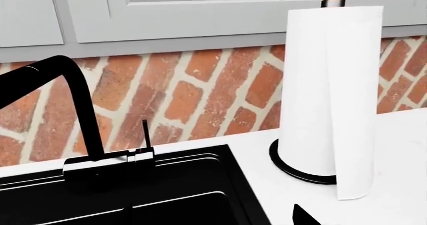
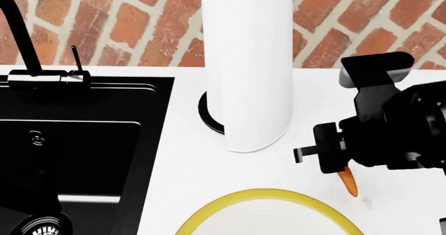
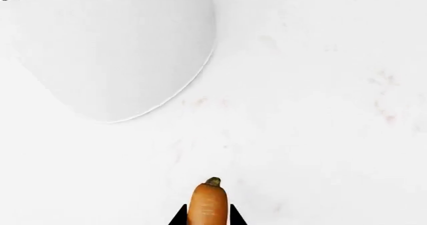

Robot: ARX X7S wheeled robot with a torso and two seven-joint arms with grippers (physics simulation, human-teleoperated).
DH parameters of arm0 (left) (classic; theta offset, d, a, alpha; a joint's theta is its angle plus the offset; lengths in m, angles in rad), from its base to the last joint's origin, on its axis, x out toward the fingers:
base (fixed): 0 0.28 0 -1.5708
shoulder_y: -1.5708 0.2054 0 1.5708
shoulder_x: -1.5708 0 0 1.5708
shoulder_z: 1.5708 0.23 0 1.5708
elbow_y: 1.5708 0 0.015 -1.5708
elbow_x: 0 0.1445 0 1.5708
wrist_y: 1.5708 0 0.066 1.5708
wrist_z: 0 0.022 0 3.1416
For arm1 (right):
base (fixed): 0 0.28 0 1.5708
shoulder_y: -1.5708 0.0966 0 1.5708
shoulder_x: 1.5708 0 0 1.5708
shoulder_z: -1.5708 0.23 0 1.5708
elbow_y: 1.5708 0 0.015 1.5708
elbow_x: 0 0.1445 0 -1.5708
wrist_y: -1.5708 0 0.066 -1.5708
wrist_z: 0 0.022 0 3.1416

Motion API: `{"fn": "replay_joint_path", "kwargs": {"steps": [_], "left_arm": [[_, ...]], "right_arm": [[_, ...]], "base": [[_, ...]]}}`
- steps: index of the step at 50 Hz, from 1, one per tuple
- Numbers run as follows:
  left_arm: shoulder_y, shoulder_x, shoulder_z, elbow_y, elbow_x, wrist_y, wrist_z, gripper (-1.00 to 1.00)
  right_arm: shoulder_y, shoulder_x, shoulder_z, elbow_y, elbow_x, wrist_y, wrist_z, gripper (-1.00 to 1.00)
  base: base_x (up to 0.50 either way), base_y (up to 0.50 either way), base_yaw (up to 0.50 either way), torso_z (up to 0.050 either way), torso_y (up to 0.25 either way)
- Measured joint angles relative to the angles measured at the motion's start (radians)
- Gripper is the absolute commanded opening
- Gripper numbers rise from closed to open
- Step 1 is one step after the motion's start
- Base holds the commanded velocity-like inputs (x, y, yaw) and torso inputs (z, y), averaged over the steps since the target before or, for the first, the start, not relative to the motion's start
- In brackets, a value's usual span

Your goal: There is a mixed pile of frozen fruits and vegetables on the counter. Locate all the frozen vegetables and place the items in a bowl on the counter. Take all the frozen fruits and defrost them in a running sink.

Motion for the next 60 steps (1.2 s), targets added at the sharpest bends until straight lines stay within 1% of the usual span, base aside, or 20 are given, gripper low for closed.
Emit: {"fn": "replay_joint_path", "kwargs": {"steps": [6,12,22,29,37,44,52,60], "left_arm": [[0.003,-0.003,-0.003,0.003,-0.007,0.000,-0.001,1.00],[0.011,-0.003,0.001,0.003,-0.006,0.008,-0.001,1.00],[0.023,-0.002,0.002,0.003,-0.008,0.022,-0.001,1.00],[0.028,-0.004,0.004,0.005,-0.008,0.029,-0.003,1.00],[0.028,-0.005,0.010,0.009,-0.010,0.032,-0.008,1.00],[0.025,-0.004,0.016,0.012,-0.015,0.031,-0.014,1.00],[0.024,-0.006,0.018,0.016,-0.024,0.028,-0.019,1.00],[0.022,-0.009,0.013,0.021,-0.034,0.025,-0.025,1.00]], "right_arm": [[-0.031,0.048,0.114,-0.179,0.121,0.095,0.132,-1.00],[-0.043,0.086,0.185,-0.316,0.281,0.152,0.280,-1.00],[-0.027,0.141,0.201,-0.478,0.649,0.184,0.563,-1.00],[-0.045,0.172,0.182,-0.560,0.849,0.173,0.691,-1.00],[-0.089,0.205,0.150,-0.643,1.037,0.138,0.787,-1.00],[-0.130,0.226,0.116,-0.702,1.137,0.117,0.837,-1.00],[-0.165,0.234,0.083,-0.743,1.182,0.109,0.862,-1.00],[-0.196,0.215,0.055,-0.751,1.165,0.114,0.848,-1.00]], "base": [[0.00,0.00,0.00,0.000,0.000],[0.00,0.00,0.00,0.000,0.000],[0.00,0.00,0.00,0.000,0.000],[0.00,0.00,0.00,0.000,0.000],[0.00,0.00,0.00,0.000,0.000],[0.00,0.00,0.00,0.000,0.000],[0.00,0.00,0.00,0.000,0.000],[0.00,0.00,0.00,0.000,0.000]]}}
